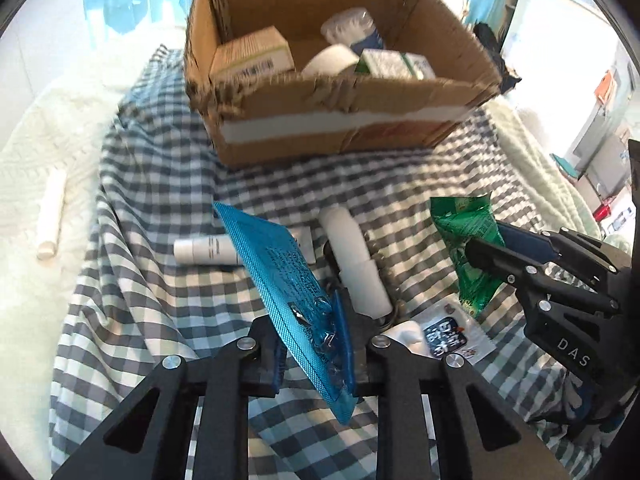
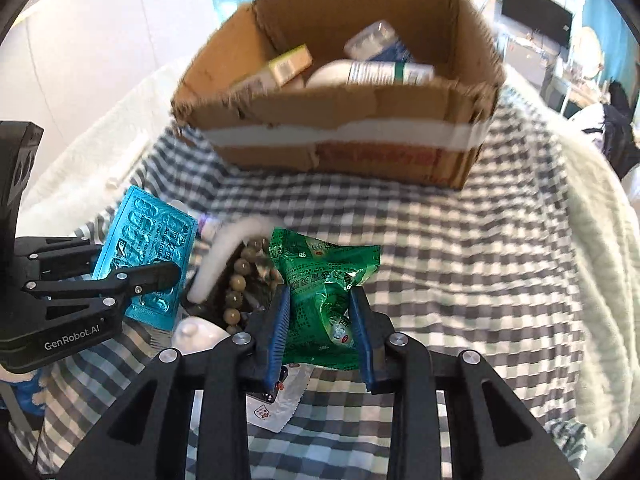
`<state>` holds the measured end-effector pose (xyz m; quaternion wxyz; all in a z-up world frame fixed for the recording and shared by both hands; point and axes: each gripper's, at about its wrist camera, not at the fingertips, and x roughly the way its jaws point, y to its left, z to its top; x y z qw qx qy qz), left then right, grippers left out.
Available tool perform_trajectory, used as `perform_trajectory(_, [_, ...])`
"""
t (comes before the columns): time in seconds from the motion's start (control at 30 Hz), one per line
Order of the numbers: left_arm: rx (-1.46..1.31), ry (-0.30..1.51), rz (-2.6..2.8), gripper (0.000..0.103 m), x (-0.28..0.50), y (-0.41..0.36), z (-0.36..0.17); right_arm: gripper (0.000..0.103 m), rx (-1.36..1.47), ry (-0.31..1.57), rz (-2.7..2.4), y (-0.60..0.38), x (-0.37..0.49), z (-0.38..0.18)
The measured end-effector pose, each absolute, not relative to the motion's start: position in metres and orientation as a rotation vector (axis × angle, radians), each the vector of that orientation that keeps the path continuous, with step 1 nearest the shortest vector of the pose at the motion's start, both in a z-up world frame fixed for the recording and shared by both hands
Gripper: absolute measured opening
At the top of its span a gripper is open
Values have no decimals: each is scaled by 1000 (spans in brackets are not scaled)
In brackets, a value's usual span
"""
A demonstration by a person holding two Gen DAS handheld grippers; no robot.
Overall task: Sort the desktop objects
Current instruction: 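Lift the blister pack and green snack bag with both grippers over the box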
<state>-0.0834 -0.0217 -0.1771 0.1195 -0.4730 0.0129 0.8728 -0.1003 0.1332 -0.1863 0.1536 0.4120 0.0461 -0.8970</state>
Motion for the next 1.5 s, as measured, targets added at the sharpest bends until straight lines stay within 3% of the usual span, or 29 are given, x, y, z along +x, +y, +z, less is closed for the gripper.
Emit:
perform_trajectory(0.4, [-1099,-23,2672,11,-68,-27,-138,29,900,126,-2736,140,-71,-144])
perform_trajectory(0.83, [-829,61,2787,11,-51,-17,-98,29,650,89,-2815,144,-49,-104])
perform_trajectory(1.2, [-624,-80,2794,11,-42,-38,-50,29,520,68,-2846,146,-38,-77])
perform_trajectory(1.5, [-461,-77,2835,11,-30,-42,-12,29,358,61,-2868,147,-24,-43])
